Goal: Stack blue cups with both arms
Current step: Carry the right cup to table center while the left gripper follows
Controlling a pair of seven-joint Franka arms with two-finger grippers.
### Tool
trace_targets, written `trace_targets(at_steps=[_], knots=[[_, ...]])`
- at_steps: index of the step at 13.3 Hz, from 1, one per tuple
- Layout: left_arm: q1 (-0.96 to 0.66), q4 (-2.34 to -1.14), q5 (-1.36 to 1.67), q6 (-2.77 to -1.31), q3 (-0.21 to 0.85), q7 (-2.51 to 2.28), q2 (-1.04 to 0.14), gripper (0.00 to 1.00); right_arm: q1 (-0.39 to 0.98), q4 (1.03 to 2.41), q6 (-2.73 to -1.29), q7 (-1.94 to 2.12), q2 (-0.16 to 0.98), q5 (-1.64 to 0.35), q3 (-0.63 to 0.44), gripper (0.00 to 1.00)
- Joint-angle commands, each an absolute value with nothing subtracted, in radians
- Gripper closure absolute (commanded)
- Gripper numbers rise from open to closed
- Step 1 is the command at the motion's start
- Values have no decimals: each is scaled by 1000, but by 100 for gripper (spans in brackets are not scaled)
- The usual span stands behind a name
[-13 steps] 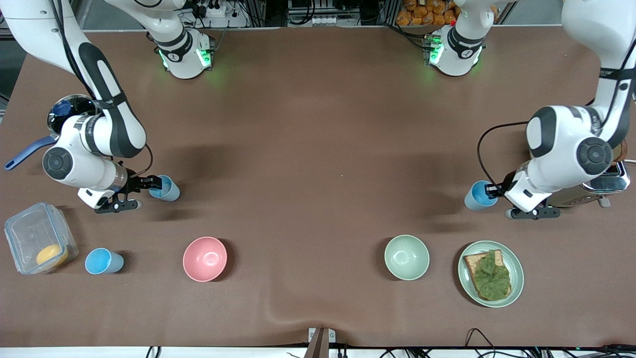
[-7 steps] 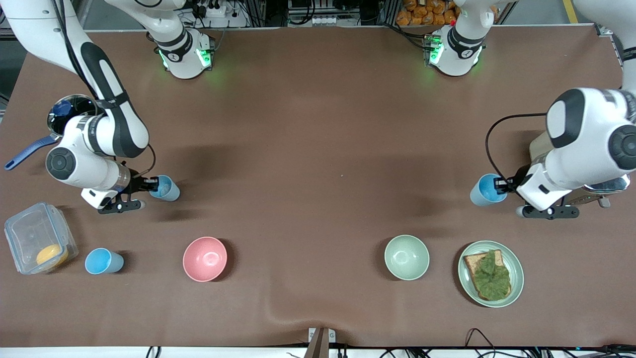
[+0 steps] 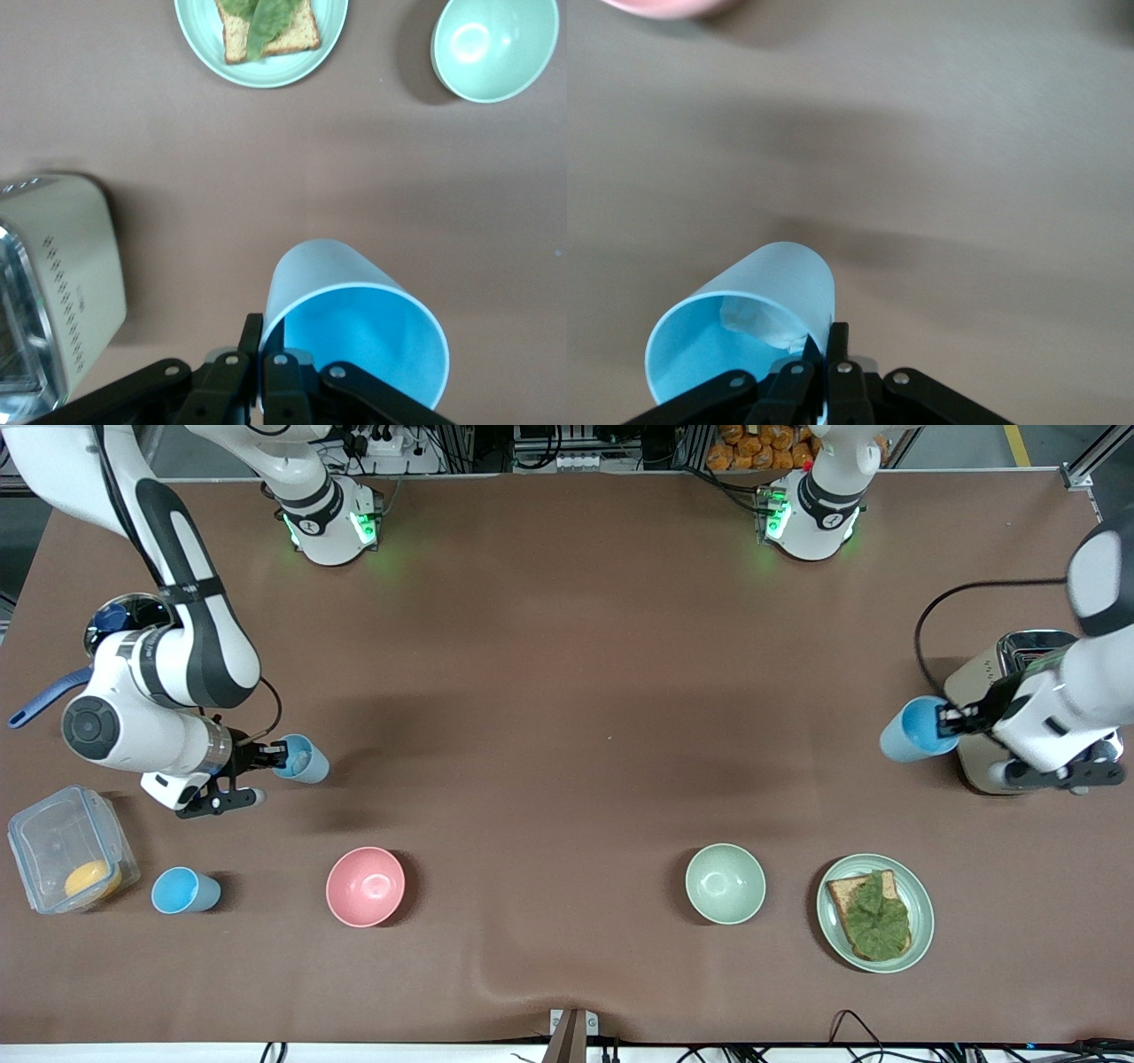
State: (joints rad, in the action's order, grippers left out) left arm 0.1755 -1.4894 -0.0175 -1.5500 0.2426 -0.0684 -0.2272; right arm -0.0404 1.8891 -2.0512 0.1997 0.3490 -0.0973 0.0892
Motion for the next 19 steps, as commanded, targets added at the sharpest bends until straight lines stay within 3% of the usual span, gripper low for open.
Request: trace_targets(at_steps=[1,9,12,19], knots=[[178,-1430,0,-1471,245,-49,-229,100,10,1841,-2005,131,344,-140,123,100],[158,-1428,9,-1470,258,-55,-229,100,420,1786,-2087,-515,377,-140,120,100],[156,-1428,44,-1470,264,-60,-229,100,500,1793,-2178,-629,426,-141,121,100],[158,-1430,60,-1471,394,-290,-229,100,597,1810,-2342,-790,540,-141,121,100]])
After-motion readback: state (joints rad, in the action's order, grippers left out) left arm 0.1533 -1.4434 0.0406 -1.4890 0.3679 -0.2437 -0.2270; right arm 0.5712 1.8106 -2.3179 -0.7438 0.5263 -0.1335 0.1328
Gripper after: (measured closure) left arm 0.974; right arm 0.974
